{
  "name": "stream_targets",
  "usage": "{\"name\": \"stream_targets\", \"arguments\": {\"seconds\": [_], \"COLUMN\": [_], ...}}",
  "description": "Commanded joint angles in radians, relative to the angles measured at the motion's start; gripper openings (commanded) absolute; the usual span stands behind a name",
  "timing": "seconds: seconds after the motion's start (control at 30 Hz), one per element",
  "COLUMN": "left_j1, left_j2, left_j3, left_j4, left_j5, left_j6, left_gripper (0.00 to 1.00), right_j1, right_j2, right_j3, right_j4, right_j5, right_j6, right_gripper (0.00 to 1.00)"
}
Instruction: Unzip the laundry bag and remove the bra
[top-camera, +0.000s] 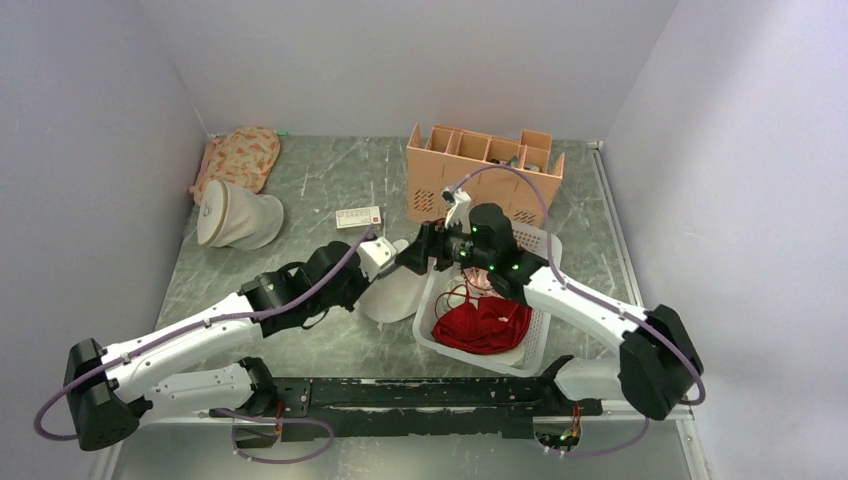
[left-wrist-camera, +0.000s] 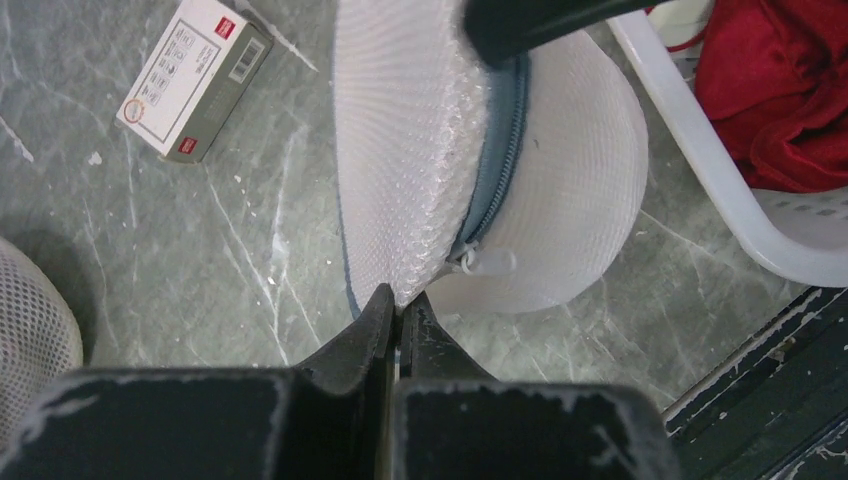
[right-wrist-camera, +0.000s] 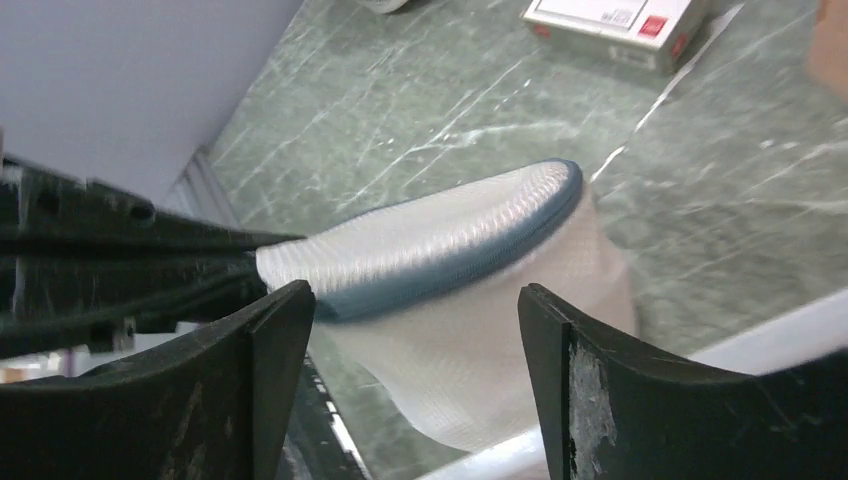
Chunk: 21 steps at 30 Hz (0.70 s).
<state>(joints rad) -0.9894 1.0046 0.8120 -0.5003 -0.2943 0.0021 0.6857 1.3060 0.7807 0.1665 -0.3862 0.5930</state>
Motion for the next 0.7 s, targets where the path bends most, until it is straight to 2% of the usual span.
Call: {"name": "stream_targets", "arguments": {"seconds": [0.0,0.1,0.27,0.37,0.57,0.67], "left_j1": [0.073,0.15,0.236,0.249,0.266,0.272], "left_j2": [-0.036,-0.05,-0.068,-0.053,-0.034,-0.043], "left_j3": [0.044,0.045,0.035,0.04,0.046,0.044], "left_j4": [0.027,0.04,0.075,0.071,0.06,0.062], "left_j5": [0.111,0.194,0.295,0.312,0.323,0.328], "left_j6": [-0.041,-0.053,-0.061,-0.055,-0.047,-0.046], "left_gripper": [0.07,0.07,0.07,0.07,0.07,0.07], "right_j1": [0.013,0.067,0.25,0.315,0.389,0.427], "right_j2": [-0.106,-0.154,-0.187,-0.157,-0.079,-0.008], "right_j3": [-0.065,-0.114,-0.178,-0.196,-0.314,-0.329], "right_j4": [0.01,0.103,0.288,0.393,0.757,0.871], "right_j5": [0.094,0.149,0.322,0.371,0.356,0.347], "right_j6": [-0.217,-0.308,-0.55,-0.65,-0.912,-1.032], "right_gripper": [0.76,0.77,0.76,0.65,0.37,0.34]}}
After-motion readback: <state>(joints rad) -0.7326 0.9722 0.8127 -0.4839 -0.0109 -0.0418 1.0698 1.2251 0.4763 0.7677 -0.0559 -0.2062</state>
